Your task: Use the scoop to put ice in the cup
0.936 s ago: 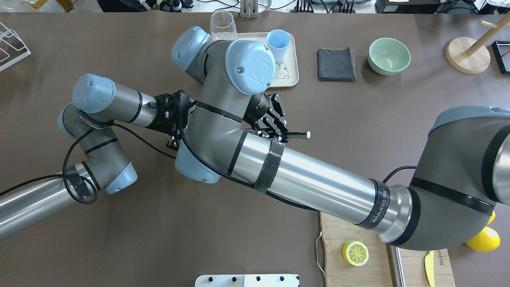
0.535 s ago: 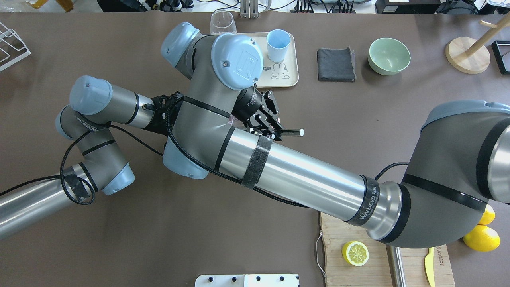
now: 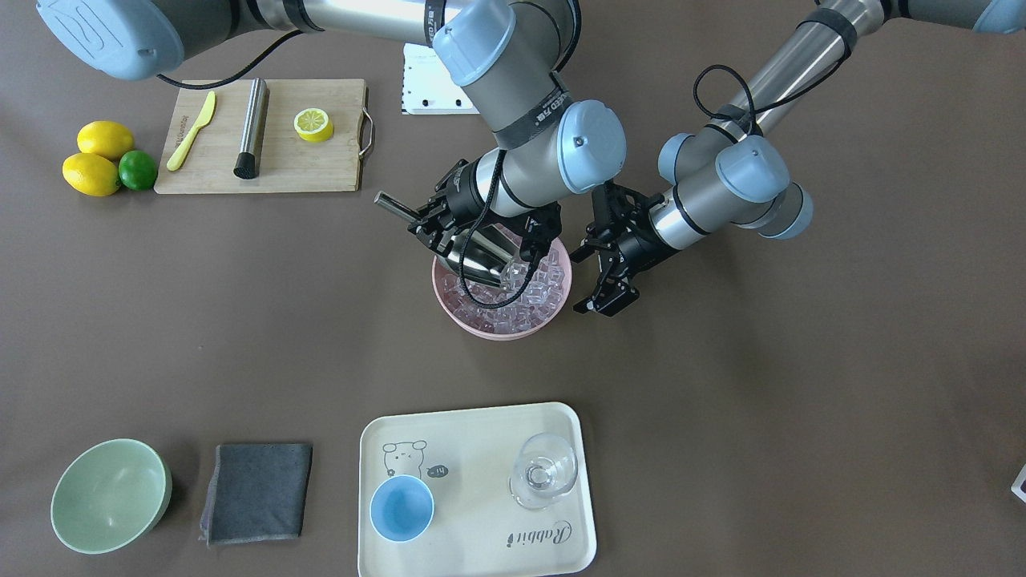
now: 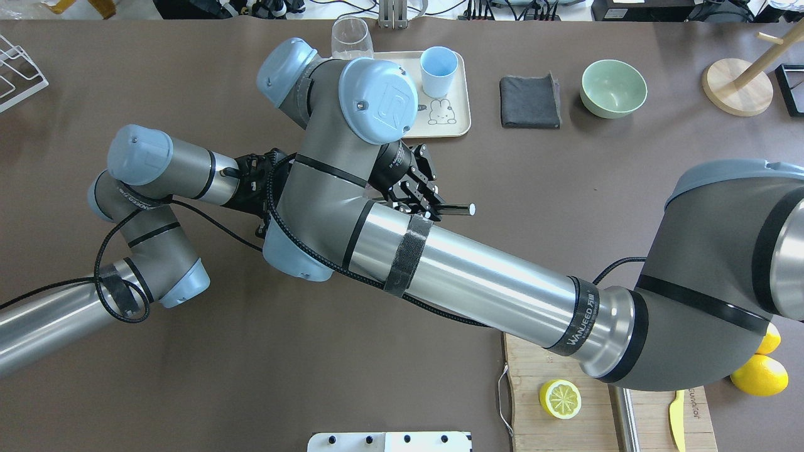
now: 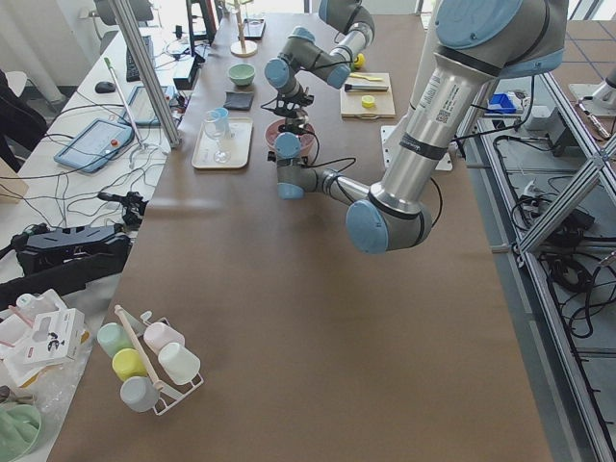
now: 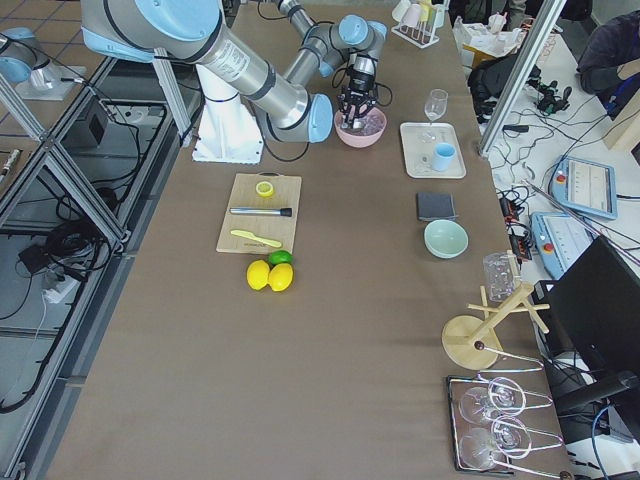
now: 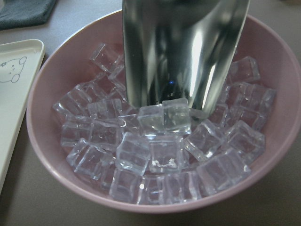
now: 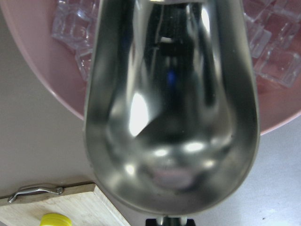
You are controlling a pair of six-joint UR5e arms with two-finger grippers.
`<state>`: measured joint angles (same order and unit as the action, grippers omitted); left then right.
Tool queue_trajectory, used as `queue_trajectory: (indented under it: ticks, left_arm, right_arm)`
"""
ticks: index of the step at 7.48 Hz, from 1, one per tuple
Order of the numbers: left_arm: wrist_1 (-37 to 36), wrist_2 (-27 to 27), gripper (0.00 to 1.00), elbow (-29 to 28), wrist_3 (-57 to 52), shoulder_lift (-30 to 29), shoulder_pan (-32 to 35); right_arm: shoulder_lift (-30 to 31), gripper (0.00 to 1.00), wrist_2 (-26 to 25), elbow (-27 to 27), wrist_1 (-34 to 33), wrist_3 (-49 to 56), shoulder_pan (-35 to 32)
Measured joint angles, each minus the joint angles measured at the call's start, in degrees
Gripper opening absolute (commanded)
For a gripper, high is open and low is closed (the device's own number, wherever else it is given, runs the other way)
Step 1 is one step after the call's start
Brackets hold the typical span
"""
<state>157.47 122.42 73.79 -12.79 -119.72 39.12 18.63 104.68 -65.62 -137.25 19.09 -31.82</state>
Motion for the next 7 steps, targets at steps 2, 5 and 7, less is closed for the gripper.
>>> queue_trajectory:
  ticks: [2, 5, 7]
  left_arm:
    - [1.4, -0.5, 0.97, -0.6, 0.1, 0.0, 0.0]
    - [2.6, -1.0, 0.97, -1.8, 0.1, -0.2, 0.0]
    - [3.0, -1.3, 0.97, -2.4, 0.1, -0.4, 0.0]
  right_arm:
    - [0.8, 0.00, 0.0, -1.8, 1.7, 0.0, 0.0]
    - [3.8, 0.00, 0.0, -7.1, 2.6, 0.0, 0.0]
    - [5.0, 0.00, 0.0, -8.1, 4.6, 0.0, 0.0]
